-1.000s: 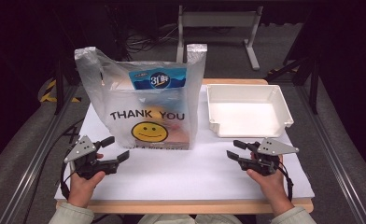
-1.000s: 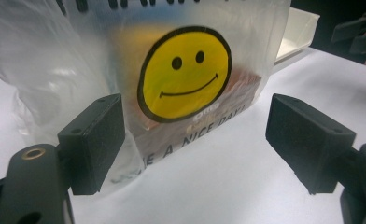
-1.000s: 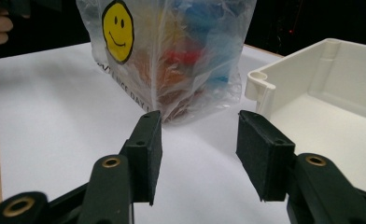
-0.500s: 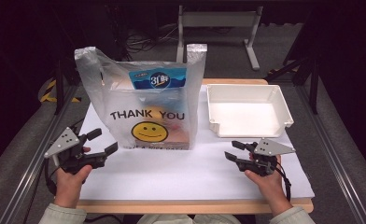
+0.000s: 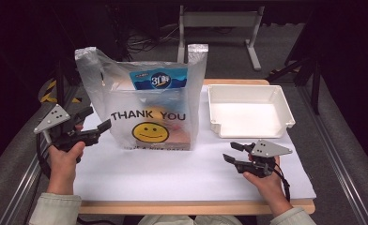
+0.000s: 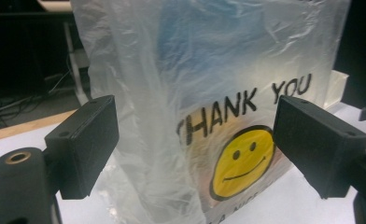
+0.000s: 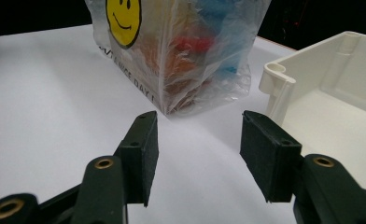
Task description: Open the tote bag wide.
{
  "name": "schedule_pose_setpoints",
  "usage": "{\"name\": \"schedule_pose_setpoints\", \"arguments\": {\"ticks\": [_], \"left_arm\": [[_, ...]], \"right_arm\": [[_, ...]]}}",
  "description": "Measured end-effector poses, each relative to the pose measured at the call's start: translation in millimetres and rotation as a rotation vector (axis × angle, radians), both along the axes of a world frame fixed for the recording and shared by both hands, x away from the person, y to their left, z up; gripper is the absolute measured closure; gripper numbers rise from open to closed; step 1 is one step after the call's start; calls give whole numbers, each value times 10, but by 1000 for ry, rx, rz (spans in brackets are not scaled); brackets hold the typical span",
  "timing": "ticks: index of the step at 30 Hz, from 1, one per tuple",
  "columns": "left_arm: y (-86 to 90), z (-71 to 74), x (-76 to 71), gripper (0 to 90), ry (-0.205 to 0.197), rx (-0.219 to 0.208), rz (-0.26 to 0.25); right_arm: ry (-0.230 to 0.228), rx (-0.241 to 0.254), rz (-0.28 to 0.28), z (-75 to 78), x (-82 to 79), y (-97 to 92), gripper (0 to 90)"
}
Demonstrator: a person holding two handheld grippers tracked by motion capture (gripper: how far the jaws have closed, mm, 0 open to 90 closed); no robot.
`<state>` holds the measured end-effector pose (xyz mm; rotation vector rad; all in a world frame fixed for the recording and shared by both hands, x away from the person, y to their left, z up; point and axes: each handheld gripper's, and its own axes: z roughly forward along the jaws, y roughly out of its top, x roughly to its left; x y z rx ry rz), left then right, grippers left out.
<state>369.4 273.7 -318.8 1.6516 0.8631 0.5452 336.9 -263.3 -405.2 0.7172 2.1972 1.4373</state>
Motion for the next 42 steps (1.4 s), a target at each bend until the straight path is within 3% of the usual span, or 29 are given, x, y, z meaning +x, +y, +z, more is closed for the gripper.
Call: {"name": "schedule_pose_setpoints", "arguments": {"ticks": [7, 9, 13, 18, 20, 24, 25, 29, 39, 42], "left_arm": [[31, -2, 171, 160, 16, -25, 38], [40, -40, 247, 172, 25, -43, 37], [23, -110, 324, 217, 29, -30, 14], [6, -146, 349, 301, -9, -11, -10], [16, -149, 357, 394, -14, -22, -19], [60, -144, 358, 863, -8, -66, -57], [67, -142, 354, 895, -10, -72, -68], [51, -124, 311, 899, -20, -43, -92], [34, -91, 282, 899, -30, -30, -99], [40, -94, 280, 899, -24, -31, -99]], "right_arm": [[-4, -3, 6, 6, -14, 10, 475], [-5, -5, 9, 9, -20, 14, 475], [-9, -7, 17, 11, -23, 25, 475], [0, 0, 20, 10, -11, 32, 475], [-2, 6, 23, 21, -7, 43, 474], [-9, 12, 26, 92, 12, 90, 470], [-11, 11, 23, 131, 20, 114, 469], [37, 17, -11, 281, 77, 209, 469], [-21, 47, 1, 685, 277, 465, 468], [-10, 75, 8, 792, 403, 561, 457]]}}
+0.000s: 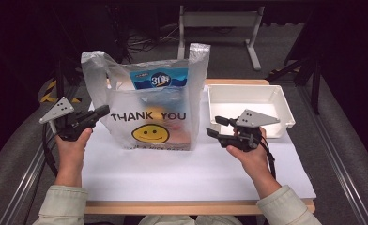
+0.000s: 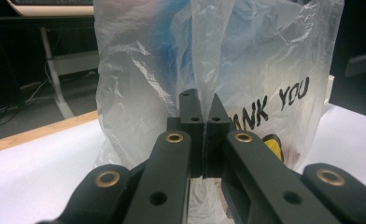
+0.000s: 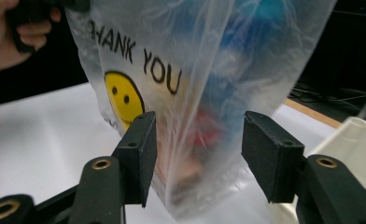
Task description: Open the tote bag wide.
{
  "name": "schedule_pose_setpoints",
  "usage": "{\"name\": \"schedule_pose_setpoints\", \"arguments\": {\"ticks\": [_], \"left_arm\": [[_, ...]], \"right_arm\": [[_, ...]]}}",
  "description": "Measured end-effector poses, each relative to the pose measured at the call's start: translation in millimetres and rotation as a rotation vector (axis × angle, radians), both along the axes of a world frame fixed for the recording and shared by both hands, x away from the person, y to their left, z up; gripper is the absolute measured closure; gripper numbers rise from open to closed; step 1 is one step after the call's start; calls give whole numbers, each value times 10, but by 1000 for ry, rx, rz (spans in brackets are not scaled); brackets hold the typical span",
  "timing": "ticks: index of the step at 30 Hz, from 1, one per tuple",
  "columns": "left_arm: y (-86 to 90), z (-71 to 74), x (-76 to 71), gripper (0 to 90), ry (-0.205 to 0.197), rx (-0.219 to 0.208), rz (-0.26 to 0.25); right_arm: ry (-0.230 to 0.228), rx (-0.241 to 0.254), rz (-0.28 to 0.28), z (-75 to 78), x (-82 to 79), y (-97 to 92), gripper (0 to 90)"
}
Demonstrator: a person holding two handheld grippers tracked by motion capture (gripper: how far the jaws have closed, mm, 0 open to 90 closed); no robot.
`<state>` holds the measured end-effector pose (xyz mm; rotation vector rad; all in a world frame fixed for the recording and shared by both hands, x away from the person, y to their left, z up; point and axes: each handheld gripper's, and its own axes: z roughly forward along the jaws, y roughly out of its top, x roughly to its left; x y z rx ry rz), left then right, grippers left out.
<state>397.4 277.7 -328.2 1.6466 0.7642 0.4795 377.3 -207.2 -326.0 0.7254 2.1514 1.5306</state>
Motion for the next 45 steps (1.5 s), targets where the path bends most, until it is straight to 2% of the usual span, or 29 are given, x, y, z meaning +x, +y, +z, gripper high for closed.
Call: {"name": "schedule_pose_setpoints", "arguments": {"ticks": [2, 4, 8, 14, 15, 18, 20, 23, 24, 26, 38, 45], "left_arm": [[4, -2, 0, 899, 5, 1, -1], [9, -5, -2, 899, 8, 12, -1], [8, -7, -10, 899, 11, 17, -6], [14, -5, -13, 899, 13, 13, -7], [16, -6, -13, 899, 14, 13, -5], [19, -9, -11, 899, 13, 16, -7], [22, -16, -6, 899, 16, 15, -6], [21, -20, -3, 899, 17, 12, -5], [18, -21, -2, 899, 16, 13, -4], [14, -20, -6, 899, 17, 13, -5], [22, -59, 9, 899, 28, 12, -7], [-41, -180, 90, 899, 56, 23, -5]], "right_arm": [[45, 15, 13, 58, 105, 73, 432], [50, 19, 13, 77, 131, 96, 429], [17, 23, -4, 179, 243, 234, 364], [0, 5, -10, 216, 353, 376, 347], [-2, -1, -15, 223, 376, 396, 369], [33, -29, -3, 241, 445, 443, 569], [37, -50, 12, 242, 471, 468, 680], [39, -69, 20, 241, 494, 501, 768], [39, -69, 20, 241, 494, 501, 768], [22, -90, 14, 237, 505, 537, 897], [2, -100, 4, 185, 474, 502, 900], [22, -110, -10, 26, 511, 458, 900]]}}
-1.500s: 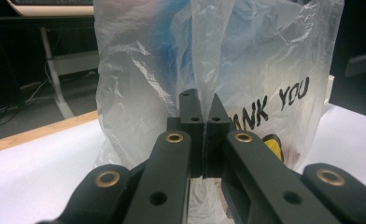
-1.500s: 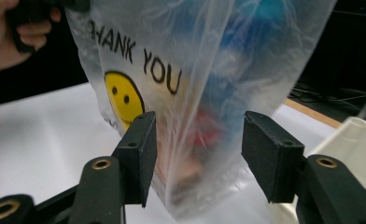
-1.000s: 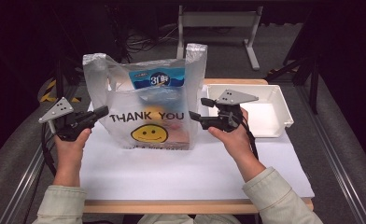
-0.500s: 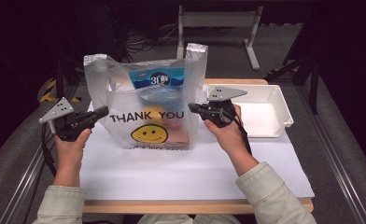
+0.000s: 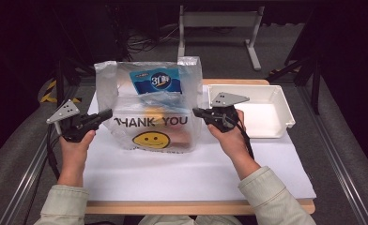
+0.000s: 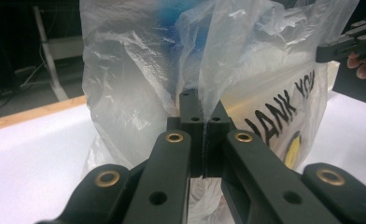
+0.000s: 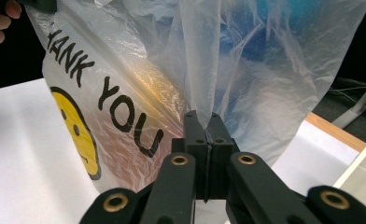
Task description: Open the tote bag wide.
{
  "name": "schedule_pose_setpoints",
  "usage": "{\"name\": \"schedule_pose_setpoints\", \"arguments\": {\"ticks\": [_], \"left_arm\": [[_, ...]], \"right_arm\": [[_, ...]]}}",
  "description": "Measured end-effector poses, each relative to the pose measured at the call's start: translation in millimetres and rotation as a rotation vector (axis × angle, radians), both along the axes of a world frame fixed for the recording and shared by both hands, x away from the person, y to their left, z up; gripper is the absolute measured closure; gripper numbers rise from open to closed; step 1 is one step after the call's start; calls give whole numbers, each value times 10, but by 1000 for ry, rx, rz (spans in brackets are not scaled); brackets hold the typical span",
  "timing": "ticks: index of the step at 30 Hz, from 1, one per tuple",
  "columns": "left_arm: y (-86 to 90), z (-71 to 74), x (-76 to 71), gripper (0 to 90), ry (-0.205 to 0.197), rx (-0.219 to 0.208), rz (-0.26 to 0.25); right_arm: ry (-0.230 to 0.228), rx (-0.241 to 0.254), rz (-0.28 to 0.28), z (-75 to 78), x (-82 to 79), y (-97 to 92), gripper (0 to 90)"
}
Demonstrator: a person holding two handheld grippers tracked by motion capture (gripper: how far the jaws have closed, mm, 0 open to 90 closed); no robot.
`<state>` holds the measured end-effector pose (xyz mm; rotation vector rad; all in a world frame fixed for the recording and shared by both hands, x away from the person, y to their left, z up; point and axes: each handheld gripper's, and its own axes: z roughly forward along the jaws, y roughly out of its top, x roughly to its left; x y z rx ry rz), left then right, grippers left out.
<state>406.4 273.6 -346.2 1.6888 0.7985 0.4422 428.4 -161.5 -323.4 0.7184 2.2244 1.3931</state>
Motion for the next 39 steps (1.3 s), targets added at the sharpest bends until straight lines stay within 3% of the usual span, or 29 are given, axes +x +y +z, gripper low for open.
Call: {"name": "schedule_pose_setpoints", "arguments": {"ticks": [18, 29, 39], "left_arm": [[-49, -234, 67, 899, 63, 35, -11], [-93, -398, 104, 899, 129, 77, -18], [-95, -565, 153, 899, 194, 85, -14]], "right_arm": [[61, -8, -11, -303, 52, -42, 900], [124, -18, -14, -559, 41, -77, 900], [167, -29, -16, -718, 49, -65, 900]]}}
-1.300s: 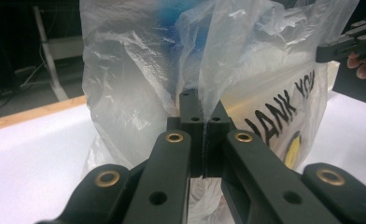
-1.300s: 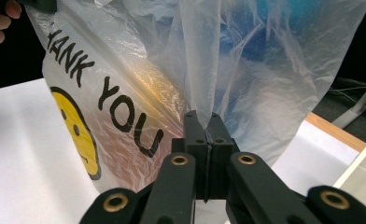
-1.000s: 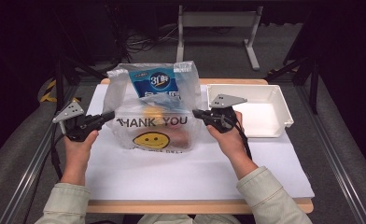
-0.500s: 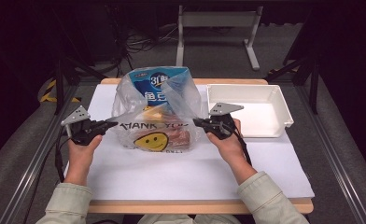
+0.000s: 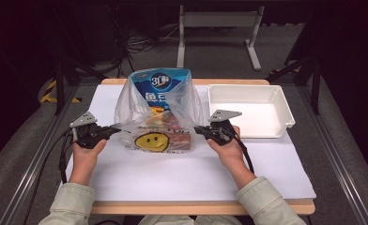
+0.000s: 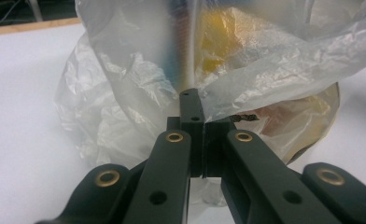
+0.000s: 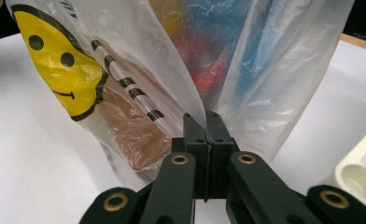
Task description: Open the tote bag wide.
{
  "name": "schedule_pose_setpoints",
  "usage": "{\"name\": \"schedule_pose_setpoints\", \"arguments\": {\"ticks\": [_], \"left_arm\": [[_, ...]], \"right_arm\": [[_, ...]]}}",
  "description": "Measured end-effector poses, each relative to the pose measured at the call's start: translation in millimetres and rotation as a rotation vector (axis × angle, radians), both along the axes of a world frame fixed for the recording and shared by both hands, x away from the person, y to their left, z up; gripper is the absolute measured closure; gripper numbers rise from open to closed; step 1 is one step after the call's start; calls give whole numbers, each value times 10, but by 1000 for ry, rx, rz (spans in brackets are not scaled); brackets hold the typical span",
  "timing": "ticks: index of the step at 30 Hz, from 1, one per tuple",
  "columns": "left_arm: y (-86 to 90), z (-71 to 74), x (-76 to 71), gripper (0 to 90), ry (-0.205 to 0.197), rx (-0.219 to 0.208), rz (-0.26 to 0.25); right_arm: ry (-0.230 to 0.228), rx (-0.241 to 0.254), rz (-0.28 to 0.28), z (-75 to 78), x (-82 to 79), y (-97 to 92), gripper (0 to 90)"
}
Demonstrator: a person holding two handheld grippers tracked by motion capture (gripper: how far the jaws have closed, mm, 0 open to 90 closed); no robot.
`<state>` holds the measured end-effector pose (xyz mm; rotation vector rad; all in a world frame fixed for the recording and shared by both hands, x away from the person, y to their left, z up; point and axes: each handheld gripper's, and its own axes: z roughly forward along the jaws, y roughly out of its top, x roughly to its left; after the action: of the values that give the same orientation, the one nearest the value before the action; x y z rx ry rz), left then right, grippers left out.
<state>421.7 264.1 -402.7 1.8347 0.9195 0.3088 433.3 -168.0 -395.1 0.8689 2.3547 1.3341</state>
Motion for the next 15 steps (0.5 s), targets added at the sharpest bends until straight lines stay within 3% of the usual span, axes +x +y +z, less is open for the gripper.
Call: {"name": "schedule_pose_setpoints", "arguments": {"ticks": [15], "left_arm": [[-7, -112, 59, 898, 32, -10, 16]], "right_arm": [[46, -13, -10, -161, 73, 26, 900]]}}
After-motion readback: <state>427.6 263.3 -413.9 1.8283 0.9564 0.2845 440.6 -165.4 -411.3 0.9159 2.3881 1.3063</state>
